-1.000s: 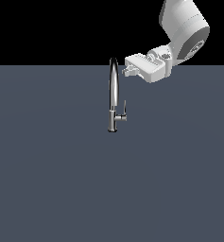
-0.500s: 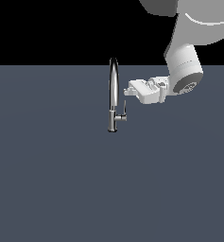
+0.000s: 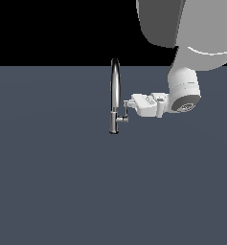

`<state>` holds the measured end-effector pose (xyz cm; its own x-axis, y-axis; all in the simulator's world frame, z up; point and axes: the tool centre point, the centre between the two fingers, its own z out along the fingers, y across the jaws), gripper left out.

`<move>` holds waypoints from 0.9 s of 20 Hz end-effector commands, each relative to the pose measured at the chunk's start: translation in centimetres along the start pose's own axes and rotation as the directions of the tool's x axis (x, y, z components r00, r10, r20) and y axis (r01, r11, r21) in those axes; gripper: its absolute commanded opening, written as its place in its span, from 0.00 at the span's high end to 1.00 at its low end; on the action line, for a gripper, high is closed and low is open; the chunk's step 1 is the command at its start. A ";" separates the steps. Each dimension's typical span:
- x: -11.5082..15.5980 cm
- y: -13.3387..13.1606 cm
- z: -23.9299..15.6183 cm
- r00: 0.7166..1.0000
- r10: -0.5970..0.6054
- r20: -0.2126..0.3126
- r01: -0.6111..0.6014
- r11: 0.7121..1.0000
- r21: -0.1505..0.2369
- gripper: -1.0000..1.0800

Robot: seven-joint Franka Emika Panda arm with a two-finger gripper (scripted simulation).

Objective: Turn on the faucet by rotating a designated handle.

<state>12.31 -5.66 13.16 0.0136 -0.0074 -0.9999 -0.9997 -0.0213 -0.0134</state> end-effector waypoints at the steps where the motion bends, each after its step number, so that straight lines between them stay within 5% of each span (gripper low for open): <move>1: 0.3 -0.1 0.1 1.000 0.006 0.007 -0.006 1.000 0.008 1.00; 18: -0.2 1.9 0.1 1.000 0.006 0.007 -0.006 1.000 0.008 1.00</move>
<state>10.69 -5.56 13.26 0.0071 -0.0003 -1.0000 -0.9999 -0.0136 -0.0071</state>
